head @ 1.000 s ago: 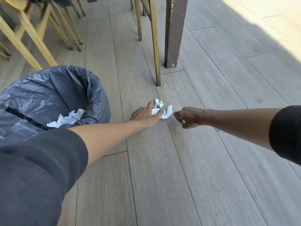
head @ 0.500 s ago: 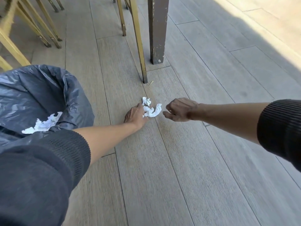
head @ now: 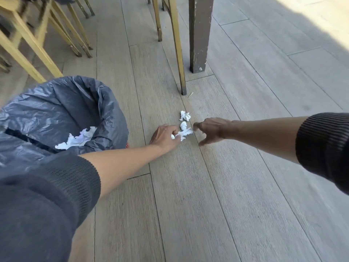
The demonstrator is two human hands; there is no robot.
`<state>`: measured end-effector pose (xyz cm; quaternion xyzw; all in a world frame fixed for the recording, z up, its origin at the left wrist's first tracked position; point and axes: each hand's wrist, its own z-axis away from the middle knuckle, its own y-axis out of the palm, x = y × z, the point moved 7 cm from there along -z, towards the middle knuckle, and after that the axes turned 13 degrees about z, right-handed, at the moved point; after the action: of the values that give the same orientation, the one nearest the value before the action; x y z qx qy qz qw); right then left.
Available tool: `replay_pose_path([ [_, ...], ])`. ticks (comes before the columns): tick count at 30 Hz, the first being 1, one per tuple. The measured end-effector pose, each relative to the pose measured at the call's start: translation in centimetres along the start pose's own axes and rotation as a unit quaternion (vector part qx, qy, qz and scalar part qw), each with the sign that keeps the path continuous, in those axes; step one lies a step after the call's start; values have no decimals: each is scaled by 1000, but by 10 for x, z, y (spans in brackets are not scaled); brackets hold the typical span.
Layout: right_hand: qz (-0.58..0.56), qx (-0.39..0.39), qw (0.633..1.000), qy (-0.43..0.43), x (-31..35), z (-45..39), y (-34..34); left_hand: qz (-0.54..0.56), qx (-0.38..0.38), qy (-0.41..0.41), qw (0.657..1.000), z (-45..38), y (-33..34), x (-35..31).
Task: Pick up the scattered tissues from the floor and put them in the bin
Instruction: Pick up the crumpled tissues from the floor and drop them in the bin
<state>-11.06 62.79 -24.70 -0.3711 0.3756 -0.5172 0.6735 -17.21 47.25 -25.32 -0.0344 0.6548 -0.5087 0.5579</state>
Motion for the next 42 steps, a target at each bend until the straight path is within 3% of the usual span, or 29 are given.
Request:
replay_pose_path([
  [4, -84, -36, 996, -3, 19, -6, -12, 20, -2, -1, 1000, 7, -15, -7],
  [10, -5, -52, 997, 63, 22, -21, -31, -1, 7, -54, 999, 18, -31, -7],
  [15, 7, -73, 996, 46, 23, -44, -29, -14, 5, -80, 997, 30, -45, -1],
  [21, 14, -58, 998, 18, 32, -61, -24, -29, 23, -113, 993, 34, -47, 15],
  [29, -27, 36, 998, 53, 13, -47, 6, -44, 2, -143, 989, 8, -38, 21],
  [38, -24, -7, 998, 61, -36, -10, 9, -19, 5, -181, 983, -43, -14, 13],
  [42, -27, -9, 995, 97, -51, 4, 11, -8, 3, -120, 993, -57, 1, 4],
])
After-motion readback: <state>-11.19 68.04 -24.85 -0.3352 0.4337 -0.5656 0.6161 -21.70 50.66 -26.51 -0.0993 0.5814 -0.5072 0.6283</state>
